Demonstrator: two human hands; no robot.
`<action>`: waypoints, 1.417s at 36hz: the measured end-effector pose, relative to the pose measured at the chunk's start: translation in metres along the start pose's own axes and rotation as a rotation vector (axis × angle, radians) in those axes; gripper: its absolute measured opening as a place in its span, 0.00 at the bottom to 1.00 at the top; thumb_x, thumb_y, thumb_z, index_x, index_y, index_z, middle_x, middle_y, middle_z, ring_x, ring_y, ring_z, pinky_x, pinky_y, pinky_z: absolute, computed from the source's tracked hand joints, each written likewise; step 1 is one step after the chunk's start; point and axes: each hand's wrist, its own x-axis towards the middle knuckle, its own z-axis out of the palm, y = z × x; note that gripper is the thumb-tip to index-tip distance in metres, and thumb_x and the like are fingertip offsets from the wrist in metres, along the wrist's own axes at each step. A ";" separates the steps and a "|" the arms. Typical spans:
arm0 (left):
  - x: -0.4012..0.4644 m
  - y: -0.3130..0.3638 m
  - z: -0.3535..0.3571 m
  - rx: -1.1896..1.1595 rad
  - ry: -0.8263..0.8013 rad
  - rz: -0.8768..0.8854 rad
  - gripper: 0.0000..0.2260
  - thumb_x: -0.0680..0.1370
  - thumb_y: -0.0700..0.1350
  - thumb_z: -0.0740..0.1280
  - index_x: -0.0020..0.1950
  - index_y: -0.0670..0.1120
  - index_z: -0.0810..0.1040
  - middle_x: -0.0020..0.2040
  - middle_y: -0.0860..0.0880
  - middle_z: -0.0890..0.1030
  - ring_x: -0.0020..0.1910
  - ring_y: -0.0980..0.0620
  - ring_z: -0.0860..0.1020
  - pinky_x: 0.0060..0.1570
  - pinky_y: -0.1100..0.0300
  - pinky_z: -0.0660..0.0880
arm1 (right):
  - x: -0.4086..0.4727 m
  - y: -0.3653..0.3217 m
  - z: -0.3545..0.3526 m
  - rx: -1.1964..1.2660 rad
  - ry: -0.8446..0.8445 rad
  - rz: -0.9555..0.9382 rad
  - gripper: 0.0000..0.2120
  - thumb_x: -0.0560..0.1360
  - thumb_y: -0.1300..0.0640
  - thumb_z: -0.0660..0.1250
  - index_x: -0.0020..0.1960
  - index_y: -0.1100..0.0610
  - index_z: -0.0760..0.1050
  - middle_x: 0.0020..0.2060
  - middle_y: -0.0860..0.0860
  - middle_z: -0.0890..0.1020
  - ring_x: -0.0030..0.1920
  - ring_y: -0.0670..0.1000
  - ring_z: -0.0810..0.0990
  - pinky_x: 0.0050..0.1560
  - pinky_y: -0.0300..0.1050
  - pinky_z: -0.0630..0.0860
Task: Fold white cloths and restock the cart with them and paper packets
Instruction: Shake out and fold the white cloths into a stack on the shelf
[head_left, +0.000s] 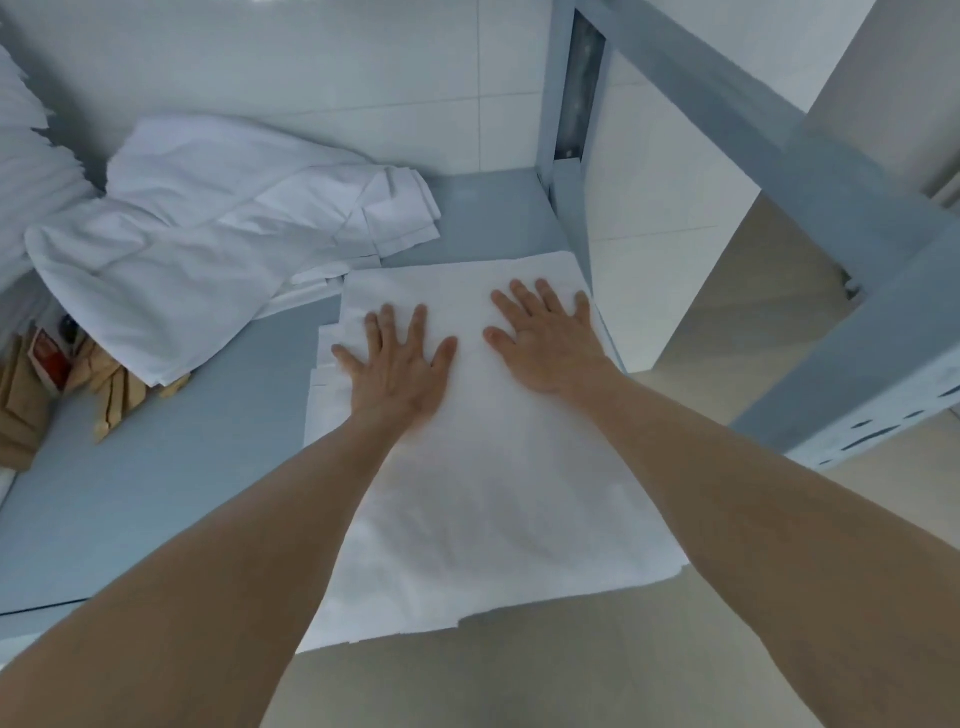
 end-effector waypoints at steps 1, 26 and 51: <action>0.003 0.001 0.000 -0.005 0.004 0.002 0.31 0.80 0.67 0.43 0.81 0.58 0.43 0.82 0.49 0.41 0.80 0.47 0.39 0.73 0.32 0.39 | 0.003 0.001 0.000 -0.007 0.002 -0.002 0.30 0.81 0.37 0.42 0.81 0.44 0.46 0.81 0.45 0.46 0.80 0.51 0.42 0.76 0.65 0.39; -0.085 0.018 0.011 0.019 0.002 0.301 0.30 0.82 0.62 0.41 0.82 0.52 0.42 0.82 0.49 0.43 0.80 0.50 0.40 0.76 0.39 0.37 | -0.090 -0.023 0.006 -0.093 0.074 0.026 0.28 0.83 0.43 0.43 0.81 0.51 0.46 0.81 0.50 0.47 0.80 0.53 0.43 0.77 0.61 0.41; -0.121 -0.021 0.008 0.037 0.009 0.330 0.29 0.82 0.61 0.41 0.82 0.53 0.45 0.82 0.50 0.45 0.80 0.53 0.42 0.77 0.43 0.38 | -0.151 -0.010 0.002 -0.092 0.147 0.027 0.27 0.84 0.47 0.45 0.80 0.57 0.55 0.79 0.56 0.57 0.79 0.55 0.53 0.79 0.52 0.46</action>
